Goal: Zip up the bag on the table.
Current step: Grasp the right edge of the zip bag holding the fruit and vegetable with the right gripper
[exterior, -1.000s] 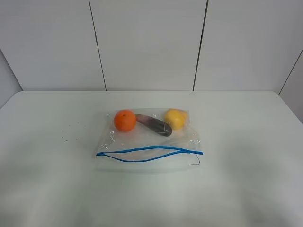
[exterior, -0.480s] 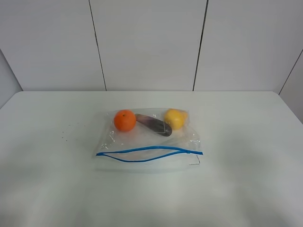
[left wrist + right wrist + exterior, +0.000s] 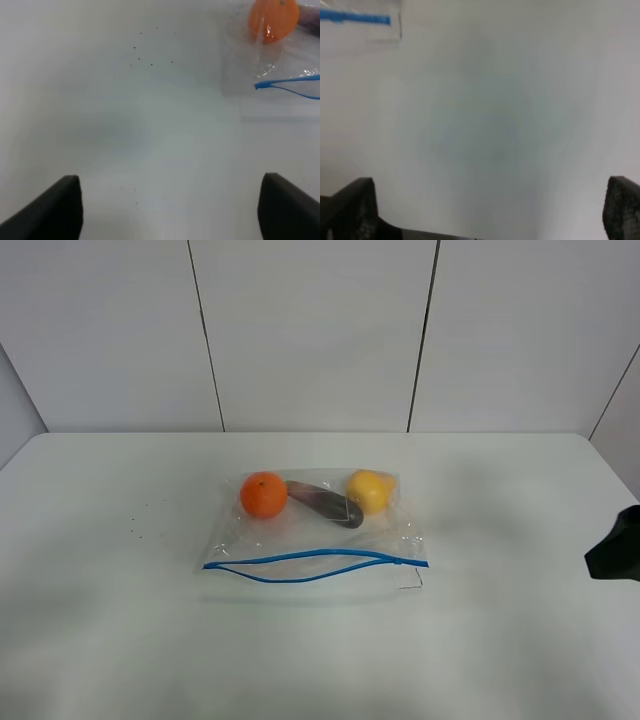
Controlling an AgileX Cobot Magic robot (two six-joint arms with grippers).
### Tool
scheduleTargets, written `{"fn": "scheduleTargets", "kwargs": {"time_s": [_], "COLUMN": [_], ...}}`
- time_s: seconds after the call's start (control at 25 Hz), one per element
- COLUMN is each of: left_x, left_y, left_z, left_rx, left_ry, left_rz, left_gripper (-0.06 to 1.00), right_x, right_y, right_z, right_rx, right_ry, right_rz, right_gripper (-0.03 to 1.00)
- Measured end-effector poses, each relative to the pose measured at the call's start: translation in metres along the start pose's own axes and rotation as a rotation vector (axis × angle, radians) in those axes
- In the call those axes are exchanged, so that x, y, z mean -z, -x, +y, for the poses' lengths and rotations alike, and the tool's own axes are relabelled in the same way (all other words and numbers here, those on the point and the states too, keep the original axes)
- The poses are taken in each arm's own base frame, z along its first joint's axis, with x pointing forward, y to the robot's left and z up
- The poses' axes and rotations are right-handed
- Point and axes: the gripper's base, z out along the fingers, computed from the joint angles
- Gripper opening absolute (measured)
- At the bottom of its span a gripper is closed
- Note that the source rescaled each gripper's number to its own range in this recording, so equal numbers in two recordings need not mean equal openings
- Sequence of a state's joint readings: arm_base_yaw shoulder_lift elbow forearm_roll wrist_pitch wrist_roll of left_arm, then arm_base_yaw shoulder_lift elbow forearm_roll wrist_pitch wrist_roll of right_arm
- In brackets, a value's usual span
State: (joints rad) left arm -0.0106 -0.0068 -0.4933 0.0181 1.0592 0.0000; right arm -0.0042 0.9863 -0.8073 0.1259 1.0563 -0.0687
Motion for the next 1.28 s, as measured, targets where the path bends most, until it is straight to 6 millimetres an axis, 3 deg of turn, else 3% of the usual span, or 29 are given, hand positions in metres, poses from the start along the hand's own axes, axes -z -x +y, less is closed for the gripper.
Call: {"fn": "scheduleTargets", "kwargs": {"time_s": [0.28,0.56,0.96,1.28], "left_x": [0.0,0.0,0.0,0.0], "left_y": [0.0,0.0,0.0,0.0], "left_z": [0.0,0.0,0.0,0.0], "left_rx": [0.0,0.0,0.0,0.0], "left_ry": [0.0,0.0,0.0,0.0], "left_rz": [0.0,0.0,0.0,0.0], "left_gripper": [0.92,0.92,0.92,0.92], "right_x": [-0.088,-0.148,-0.191,-0.218], "right_y": [0.041,0.051,0.061,0.081], "right_z": [-0.002,0.013,0.019,-0.007], "right_rx": [-0.022,-0.036,-0.052,-0.116], "right_ry": [0.09,0.338,0.502,0.647], "right_rz": [0.148,0.191,0.191,0.225], "right_gripper": [1.0,1.0,1.0,0.95]}}
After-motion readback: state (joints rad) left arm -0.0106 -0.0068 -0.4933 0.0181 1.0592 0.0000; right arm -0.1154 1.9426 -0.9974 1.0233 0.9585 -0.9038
